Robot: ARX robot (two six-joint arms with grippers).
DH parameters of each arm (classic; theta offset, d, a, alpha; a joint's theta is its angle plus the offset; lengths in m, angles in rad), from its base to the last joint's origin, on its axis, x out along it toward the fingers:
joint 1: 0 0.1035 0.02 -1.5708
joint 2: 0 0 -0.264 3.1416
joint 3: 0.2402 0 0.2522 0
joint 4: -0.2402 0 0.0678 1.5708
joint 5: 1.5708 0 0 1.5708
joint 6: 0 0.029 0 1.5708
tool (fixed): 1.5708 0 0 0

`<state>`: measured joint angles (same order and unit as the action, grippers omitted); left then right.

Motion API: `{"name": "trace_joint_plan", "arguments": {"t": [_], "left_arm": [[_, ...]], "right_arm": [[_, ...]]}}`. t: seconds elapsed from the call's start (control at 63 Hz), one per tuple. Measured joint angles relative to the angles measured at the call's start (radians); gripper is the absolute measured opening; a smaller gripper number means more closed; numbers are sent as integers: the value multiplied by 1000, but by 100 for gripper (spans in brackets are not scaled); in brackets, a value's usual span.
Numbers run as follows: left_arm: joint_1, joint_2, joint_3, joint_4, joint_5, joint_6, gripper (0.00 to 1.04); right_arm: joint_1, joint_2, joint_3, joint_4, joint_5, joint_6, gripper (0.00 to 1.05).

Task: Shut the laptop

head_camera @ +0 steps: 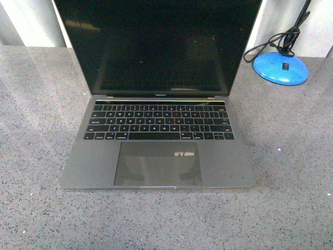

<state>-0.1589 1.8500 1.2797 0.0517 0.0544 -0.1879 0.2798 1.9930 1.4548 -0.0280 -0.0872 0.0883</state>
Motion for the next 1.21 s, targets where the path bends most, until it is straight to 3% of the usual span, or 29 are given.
{"name": "trace_joint_plan", "arguments": {"t": [1.206], "left_arm": [[-12, -92, -184, -20, 26, -47, 4]], "right_arm": [[67, -52, -179, -4, 60, 105, 1]]}}
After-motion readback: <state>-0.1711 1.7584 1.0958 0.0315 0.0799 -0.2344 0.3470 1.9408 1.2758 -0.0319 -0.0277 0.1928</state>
